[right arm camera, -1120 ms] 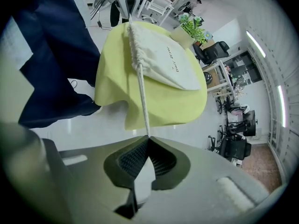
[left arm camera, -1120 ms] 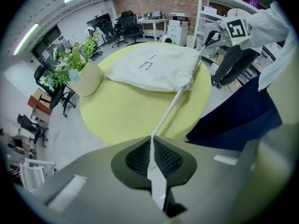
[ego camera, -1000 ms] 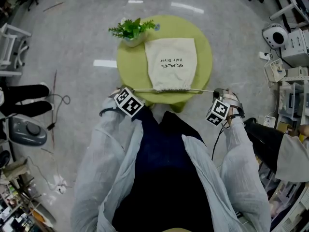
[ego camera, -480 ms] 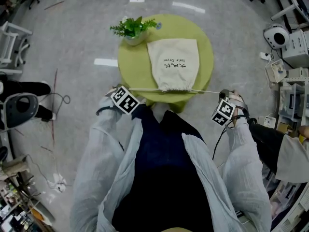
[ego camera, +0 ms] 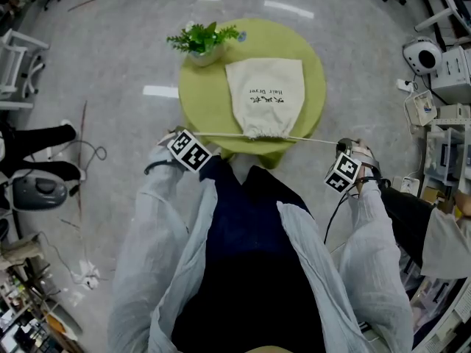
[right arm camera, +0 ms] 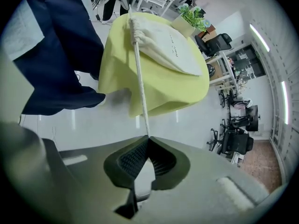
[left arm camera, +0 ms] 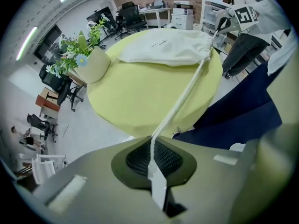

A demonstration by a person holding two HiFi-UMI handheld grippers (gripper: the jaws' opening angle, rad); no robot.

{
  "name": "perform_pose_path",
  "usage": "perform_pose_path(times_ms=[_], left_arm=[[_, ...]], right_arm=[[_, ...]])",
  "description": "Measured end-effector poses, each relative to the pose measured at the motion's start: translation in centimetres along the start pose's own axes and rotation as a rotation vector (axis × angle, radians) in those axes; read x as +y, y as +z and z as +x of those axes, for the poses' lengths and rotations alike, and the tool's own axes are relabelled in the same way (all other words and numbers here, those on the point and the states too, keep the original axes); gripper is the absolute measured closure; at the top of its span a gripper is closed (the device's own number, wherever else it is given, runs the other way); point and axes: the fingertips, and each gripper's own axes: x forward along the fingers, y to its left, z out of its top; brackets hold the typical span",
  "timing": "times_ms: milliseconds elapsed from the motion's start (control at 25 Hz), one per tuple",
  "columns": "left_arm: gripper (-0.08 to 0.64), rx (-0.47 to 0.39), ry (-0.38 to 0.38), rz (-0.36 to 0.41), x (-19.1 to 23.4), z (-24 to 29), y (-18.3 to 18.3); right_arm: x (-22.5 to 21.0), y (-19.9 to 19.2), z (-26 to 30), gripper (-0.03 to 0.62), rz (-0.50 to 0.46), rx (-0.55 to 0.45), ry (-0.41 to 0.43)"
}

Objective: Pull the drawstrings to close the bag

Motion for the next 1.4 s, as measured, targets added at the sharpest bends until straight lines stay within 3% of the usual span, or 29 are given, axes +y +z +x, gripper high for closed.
perform_pose_path(times_ms=[680,760,880,1000,1080,1160,1240,1400], left_arm=[[0.541,0.038,0.001,-0.045,0.4,0.3,-0.6],[0.541,0.012,-0.008,-0.060,0.1,-0.3,0.4],[0.541,-0.014,-0.050,-0.087,-0.2,-1.6,1.3],[0.540,0.002,-0.217,-0.173,-1.8,-3.6,1.2],[0.540,-0.097,-0.394,-0.243,-3.6,-5.4,3.6],[0.540,-0.223,-0.505,-0.295,-4.2,-7.0,6.5],[0.540,-0.329,-0.520,-0.331,-3.6,-8.6,9.2],[0.540,-0.479,-0.430,-0.296,-1.9,-11.6,13.9]], right_arm=[[0.5,-0.8,0.5,0.586,0.040,-0.001,0.001],[0.4,-1.3,0.6,0.586,0.093,0.012,0.022],[0.4,-0.9,-0.5,0.585,0.243,-0.041,0.122],[-0.3,1.3,-2.9,0.583,0.426,-0.182,0.240],[-1.1,3.7,-4.9,0.583,0.529,-0.307,0.324],[-2.2,6.5,-7.0,0.583,0.587,-0.435,0.376],[-3.7,9.2,-8.9,0.583,0.589,-0.541,0.380],[-6.6,13.5,-12.0,0.583,0.517,-0.676,0.314]])
